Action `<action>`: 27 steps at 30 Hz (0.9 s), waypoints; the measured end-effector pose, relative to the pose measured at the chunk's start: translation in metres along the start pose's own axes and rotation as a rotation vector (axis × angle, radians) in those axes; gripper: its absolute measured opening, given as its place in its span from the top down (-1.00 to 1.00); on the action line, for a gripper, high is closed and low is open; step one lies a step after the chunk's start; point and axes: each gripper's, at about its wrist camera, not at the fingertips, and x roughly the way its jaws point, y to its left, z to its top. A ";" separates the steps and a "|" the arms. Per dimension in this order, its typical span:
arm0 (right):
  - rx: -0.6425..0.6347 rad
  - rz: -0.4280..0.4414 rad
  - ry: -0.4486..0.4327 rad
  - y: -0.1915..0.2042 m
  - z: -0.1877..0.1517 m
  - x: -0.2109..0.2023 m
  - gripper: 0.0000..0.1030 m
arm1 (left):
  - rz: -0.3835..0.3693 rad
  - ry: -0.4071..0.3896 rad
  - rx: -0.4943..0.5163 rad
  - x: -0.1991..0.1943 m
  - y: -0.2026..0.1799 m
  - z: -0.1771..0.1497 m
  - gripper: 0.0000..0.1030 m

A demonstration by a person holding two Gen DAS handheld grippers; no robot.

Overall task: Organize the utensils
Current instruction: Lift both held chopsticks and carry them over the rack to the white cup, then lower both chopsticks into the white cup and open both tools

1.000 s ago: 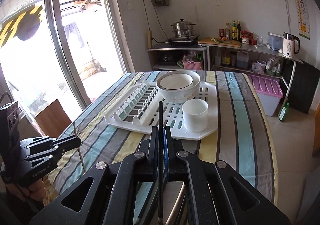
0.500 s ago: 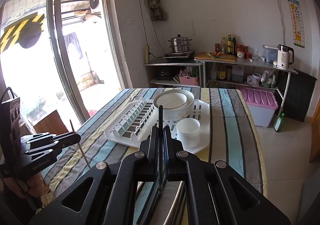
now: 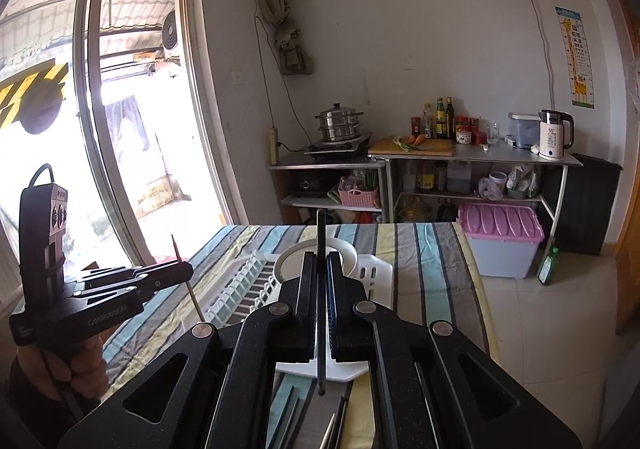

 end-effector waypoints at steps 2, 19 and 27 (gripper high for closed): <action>0.010 -0.001 -0.019 -0.006 0.009 0.004 0.92 | -0.012 -0.006 -0.012 0.010 -0.002 0.013 0.88; 0.089 0.011 0.007 -0.040 0.017 0.080 0.92 | -0.087 0.010 -0.110 0.114 -0.008 0.052 0.88; 0.132 0.019 0.088 -0.056 -0.007 0.117 0.92 | -0.097 0.085 -0.160 0.153 -0.001 0.032 0.88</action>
